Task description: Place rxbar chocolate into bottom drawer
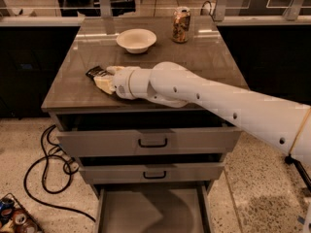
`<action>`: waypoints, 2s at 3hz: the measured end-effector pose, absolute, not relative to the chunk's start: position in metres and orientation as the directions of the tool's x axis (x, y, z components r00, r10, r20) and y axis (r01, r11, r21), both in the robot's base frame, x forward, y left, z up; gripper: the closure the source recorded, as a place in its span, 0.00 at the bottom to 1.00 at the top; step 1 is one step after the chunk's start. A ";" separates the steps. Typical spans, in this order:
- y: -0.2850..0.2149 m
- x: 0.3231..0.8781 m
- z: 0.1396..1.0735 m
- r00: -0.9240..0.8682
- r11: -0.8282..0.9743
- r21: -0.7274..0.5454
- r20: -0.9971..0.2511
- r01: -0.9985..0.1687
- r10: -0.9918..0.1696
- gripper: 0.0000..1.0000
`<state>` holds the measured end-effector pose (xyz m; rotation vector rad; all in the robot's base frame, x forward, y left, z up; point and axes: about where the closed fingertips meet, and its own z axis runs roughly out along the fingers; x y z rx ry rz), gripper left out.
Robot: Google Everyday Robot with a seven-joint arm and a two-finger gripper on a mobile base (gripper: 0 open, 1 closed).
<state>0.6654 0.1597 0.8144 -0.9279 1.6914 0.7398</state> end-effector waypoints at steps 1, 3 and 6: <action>0.160 0.665 0.814 -0.178 0.513 0.037 -0.957 -0.857 -0.228 1.00; 0.160 0.665 0.814 -0.178 0.513 0.037 -0.957 -0.857 -0.228 1.00; 0.159 0.662 0.828 -0.187 0.502 0.030 -0.946 -0.864 -0.266 1.00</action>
Offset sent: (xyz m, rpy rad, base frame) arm -0.0709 -0.0334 0.1955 -0.4286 -0.1385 0.0867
